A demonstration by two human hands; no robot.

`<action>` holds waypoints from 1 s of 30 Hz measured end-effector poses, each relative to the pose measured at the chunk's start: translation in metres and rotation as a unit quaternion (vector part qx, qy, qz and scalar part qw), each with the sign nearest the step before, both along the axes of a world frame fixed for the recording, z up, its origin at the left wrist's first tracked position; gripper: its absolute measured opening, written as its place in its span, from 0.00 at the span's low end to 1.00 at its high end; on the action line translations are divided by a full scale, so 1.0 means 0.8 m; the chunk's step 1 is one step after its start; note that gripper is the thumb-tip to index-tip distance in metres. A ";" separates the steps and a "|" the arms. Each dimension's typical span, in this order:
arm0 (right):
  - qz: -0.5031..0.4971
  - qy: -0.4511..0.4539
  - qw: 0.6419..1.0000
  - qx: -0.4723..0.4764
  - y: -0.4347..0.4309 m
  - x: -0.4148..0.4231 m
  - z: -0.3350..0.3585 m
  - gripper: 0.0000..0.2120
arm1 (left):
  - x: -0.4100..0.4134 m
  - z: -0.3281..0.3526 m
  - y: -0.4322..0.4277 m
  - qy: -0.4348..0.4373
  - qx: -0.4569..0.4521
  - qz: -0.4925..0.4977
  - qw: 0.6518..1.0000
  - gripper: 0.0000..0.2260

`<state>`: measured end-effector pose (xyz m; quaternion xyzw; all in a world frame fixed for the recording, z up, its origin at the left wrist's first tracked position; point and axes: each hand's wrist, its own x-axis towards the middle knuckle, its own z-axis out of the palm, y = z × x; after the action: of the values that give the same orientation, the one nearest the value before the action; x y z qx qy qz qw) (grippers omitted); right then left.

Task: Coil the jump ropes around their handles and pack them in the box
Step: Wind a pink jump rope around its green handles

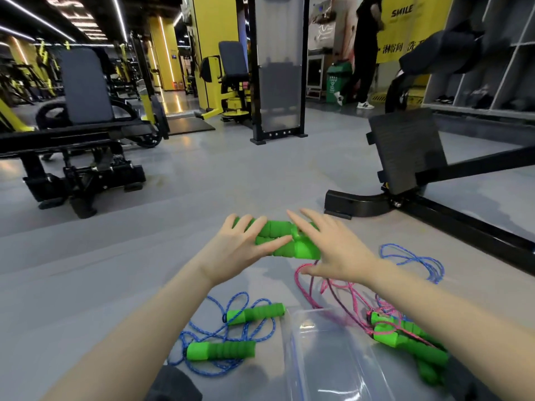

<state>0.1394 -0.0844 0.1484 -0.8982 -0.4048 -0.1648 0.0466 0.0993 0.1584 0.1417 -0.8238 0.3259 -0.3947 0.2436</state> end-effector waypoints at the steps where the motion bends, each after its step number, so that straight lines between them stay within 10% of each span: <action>1: -0.010 -0.044 0.999 0.002 0.002 -0.001 -0.008 0.54 | 0.001 -0.002 -0.003 0.005 -0.009 -0.007 1.000 0.21; 5: -0.036 -0.154 0.987 0.036 0.014 -0.003 -0.025 0.44 | 0.002 -0.011 -0.008 0.014 -0.025 -0.015 0.999 0.22; 11: 0.000 0.001 0.999 0.051 0.009 0.003 -0.031 0.26 | 0.000 -0.021 -0.008 -0.005 0.008 -0.029 1.000 0.30; 30: 0.043 0.125 0.991 0.008 -0.017 0.016 -0.025 0.26 | -0.020 -0.037 -0.011 0.059 0.109 -0.077 0.989 0.23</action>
<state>0.1519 -0.0983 0.1283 -0.8929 -0.4332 -0.0520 0.1109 0.0833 0.1496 0.1123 -0.7867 0.4432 -0.3246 0.2815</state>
